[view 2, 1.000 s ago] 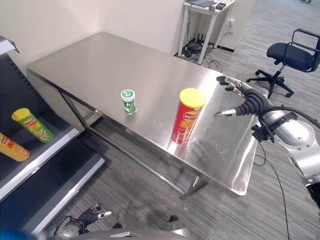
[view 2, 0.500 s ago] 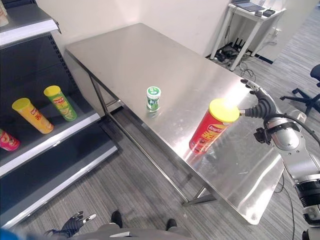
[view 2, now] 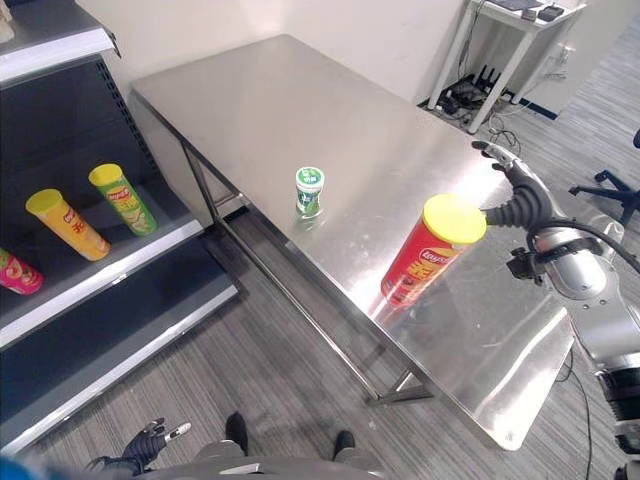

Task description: Put the goods on the table back onto the shelves and tidy them up.

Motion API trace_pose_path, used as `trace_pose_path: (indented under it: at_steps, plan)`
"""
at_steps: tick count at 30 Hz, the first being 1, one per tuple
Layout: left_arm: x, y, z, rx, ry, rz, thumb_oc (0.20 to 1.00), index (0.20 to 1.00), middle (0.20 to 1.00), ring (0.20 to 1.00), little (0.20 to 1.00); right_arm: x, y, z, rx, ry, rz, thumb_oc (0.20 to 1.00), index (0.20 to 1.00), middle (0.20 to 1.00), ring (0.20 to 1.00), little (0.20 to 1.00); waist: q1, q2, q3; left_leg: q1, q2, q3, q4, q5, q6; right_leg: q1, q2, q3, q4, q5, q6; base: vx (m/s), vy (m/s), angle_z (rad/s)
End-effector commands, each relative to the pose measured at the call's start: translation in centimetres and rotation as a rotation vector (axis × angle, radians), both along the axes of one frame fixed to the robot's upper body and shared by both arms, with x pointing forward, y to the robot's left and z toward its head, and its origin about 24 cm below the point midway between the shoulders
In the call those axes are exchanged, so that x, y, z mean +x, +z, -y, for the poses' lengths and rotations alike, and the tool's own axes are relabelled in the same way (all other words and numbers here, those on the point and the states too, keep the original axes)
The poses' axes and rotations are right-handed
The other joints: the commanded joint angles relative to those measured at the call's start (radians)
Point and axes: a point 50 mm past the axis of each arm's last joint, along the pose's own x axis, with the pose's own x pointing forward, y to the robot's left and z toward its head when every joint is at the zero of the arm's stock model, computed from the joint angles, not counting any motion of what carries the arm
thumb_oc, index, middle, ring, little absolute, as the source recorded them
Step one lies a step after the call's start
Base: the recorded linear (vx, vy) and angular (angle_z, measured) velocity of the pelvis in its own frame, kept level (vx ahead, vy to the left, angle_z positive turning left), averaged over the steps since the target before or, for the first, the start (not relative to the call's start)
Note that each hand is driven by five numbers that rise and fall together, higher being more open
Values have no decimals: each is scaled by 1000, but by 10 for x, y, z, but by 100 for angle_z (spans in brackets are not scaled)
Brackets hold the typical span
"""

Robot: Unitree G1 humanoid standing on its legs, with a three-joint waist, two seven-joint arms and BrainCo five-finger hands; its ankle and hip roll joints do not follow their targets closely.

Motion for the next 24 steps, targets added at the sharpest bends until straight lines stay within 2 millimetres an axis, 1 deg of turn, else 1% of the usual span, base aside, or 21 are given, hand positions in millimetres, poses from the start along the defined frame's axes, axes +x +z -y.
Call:
trace_pose_path:
  at_steps: [1, 4, 8, 13, 18, 21, 24]
  plan:
    - [24, 4, 0, 12, -34, 47, 1000, 1000, 1000, 1000, 1000, -7, 49, -7, -148, 31, 174, 1000, 1000, 1000, 1000, 1000, 19, 11, -19, 27, 98, -114, 13, -44, -85, 24, -53, -112, 16, -43, 54, 0, 0, 0]
    - [24, 4, 1, 13, -45, 49, 1000, 1000, 1000, 1000, 1000, -14, 54, -4, -183, -2, 218, 1000, 1000, 1000, 1000, 1000, 9, 14, -20, 31, 102, -107, 12, -45, -86, 23, -53, -108, 16, -43, 55, -11, 1, -7]
    - [26, 4, 3, 11, -52, 53, 1000, 1000, 1000, 1000, 1000, -17, 59, -5, -163, -13, 273, 1000, 1000, 1000, 1000, 1000, 4, 16, -22, 33, 105, -104, 13, -46, -84, 23, -52, -106, 16, -44, 55, -5, 1, -1]
    - [25, 4, 4, 4, -63, 53, 1000, 1000, 1000, 1000, 1000, -27, 70, -24, -54, 129, 358, 1000, 1000, 1000, 1000, 1000, 4, 19, -26, 36, 107, -103, 11, -47, -85, 25, -51, -105, 16, -48, 56, 0, 0, 0]
    - [24, 3, 6, -7, -69, 54, 1000, 1000, 1000, 1000, 1000, -37, 75, -38, 18, 260, 376, 1000, 1000, 1000, 1000, 1000, -4, 23, -30, 37, 107, -101, 8, -48, -86, 22, -52, -102, 16, -48, 57, 0, 0, 0]
    - [23, 3, 7, -14, -80, 51, 1000, 1000, 1000, 1000, 1000, -44, 78, -38, 17, 269, 395, 1000, 1000, 1000, 1000, 1000, -9, 26, -31, 37, 107, -98, 8, -48, -86, 19, -54, -101, 16, -46, 59, 0, 0, 0]
    - [23, 2, 9, -14, -90, 49, 1000, 1000, 1000, 1000, 1000, -48, 80, -33, -2, 226, 419, 1000, 1000, 1000, 1000, 1000, -15, 30, -34, 37, 106, -94, 6, -51, -86, 15, -56, -98, 16, -43, 60, 0, 0, 0]
